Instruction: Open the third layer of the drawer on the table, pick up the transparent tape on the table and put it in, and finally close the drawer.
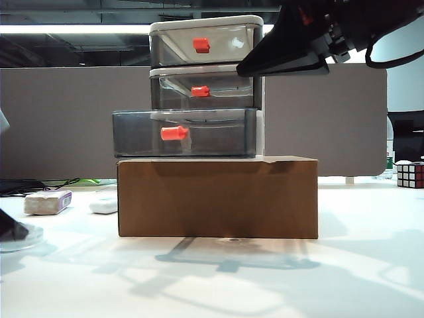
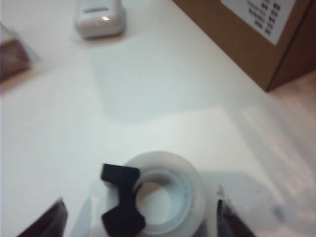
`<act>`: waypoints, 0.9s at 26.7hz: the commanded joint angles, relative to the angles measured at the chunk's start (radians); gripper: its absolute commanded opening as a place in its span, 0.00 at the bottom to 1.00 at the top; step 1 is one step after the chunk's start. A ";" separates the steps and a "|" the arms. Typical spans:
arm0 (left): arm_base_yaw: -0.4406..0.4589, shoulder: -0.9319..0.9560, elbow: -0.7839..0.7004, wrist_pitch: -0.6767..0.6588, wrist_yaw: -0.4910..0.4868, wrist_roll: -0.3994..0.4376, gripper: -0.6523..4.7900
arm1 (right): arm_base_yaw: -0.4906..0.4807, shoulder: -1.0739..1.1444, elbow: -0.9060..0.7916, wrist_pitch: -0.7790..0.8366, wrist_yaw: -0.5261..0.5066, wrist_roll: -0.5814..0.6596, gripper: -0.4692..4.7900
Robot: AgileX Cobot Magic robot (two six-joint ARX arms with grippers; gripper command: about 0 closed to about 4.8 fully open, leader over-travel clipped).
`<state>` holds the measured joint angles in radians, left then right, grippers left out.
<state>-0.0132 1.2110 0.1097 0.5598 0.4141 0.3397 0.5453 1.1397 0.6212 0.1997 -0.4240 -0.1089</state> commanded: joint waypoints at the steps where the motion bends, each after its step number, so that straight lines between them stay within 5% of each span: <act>1: -0.003 0.086 0.025 0.034 0.044 0.000 0.83 | 0.001 -0.003 0.006 0.010 -0.005 0.004 0.08; 11: -0.069 0.263 0.079 0.116 -0.015 0.000 0.83 | 0.000 -0.003 0.006 0.010 -0.004 0.003 0.08; 24: -0.085 0.265 0.080 0.074 -0.063 -0.063 0.83 | 0.000 -0.005 0.006 0.010 -0.005 0.004 0.08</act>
<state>-0.0998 1.4712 0.1959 0.7067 0.3817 0.2867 0.5449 1.1397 0.6212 0.1997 -0.4236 -0.1089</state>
